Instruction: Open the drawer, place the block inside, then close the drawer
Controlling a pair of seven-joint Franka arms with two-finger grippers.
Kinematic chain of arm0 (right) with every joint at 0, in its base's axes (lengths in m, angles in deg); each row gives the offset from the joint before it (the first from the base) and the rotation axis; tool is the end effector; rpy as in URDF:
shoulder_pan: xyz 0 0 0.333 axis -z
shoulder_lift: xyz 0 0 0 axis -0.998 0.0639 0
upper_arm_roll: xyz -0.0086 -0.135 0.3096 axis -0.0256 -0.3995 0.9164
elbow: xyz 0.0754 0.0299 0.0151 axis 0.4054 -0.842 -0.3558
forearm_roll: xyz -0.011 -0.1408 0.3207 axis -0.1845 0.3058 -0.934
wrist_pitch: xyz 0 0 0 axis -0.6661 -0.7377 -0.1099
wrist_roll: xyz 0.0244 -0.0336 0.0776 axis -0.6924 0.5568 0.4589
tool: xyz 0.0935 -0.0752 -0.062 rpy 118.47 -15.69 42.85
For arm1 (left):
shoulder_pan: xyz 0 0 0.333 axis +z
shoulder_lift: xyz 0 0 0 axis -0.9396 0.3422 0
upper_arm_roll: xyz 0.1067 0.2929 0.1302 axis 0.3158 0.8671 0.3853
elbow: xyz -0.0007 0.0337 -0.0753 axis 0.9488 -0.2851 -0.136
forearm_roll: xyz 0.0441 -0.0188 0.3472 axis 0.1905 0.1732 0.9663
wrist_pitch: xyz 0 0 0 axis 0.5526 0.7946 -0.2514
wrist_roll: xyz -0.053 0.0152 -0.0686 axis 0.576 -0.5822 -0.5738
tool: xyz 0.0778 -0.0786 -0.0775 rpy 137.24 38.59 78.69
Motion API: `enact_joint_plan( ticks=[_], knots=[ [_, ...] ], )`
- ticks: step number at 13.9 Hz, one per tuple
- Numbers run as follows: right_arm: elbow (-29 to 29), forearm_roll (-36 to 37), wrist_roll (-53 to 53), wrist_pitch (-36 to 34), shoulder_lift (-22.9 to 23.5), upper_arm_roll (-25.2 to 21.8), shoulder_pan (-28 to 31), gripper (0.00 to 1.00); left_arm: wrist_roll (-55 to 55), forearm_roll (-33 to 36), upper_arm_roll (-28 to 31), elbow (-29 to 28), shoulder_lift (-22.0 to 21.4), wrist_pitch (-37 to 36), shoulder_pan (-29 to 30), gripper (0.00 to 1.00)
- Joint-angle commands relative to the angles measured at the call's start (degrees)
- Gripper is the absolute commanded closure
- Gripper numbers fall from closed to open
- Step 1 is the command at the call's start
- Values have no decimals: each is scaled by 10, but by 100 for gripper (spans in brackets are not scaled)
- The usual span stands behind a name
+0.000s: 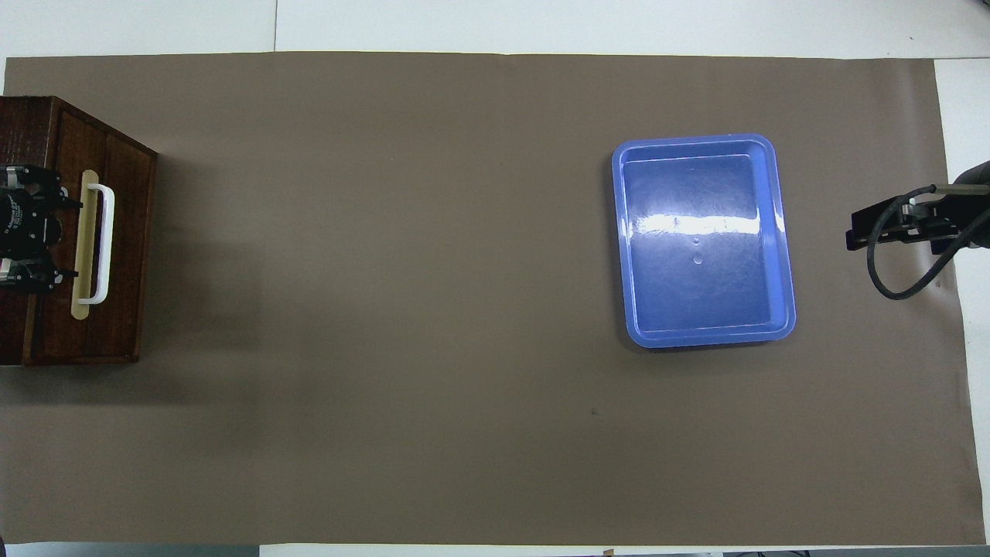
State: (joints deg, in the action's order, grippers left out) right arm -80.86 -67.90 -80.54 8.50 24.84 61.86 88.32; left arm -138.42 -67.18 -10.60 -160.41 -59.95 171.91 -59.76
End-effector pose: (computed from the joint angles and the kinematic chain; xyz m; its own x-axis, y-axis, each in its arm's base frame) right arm 0.5135 -0.0234 0.5780 0.9946 -0.0697 -0.0763 -0.0710 -0.9974 -0.0133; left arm 0.5558 0.0851 0.4652 0.0541 0.9971 0.0540 0.9983 -0.0551 0.0173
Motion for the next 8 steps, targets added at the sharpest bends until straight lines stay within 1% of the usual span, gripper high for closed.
enact_joint_plan(
  ticks=[1, 3, 4, 5, 7, 8],
  knots=[
    [-13, 4, -11, 5, -11, 11, 7, 0, 8, 10, -3, -17, -14, 12, 16, 0],
    [-15, 5, -10, 6, -12, 11, 8, 0, 5, 10, -3, -9, -12, 1, 7, 0],
    [-16, 6, -10, 6, -12, 11, 7, 0, 6, 10, -5, -1, -13, -17, -1, 0],
    [-16, 7, -11, 7, -12, 11, 7, 0, 10, 10, -5, 16, -17, -52, -15, 0],
    [-12, 18, -7, 8, -10, 11, 8, 0, 34, 10, -8, 33, -40, -93, -20, 0],
    [-6, 24, -8, 7, -8, 11, 7, 0, 66, 5, -9, 34, -61, -113, -20, 0]
  ],
)
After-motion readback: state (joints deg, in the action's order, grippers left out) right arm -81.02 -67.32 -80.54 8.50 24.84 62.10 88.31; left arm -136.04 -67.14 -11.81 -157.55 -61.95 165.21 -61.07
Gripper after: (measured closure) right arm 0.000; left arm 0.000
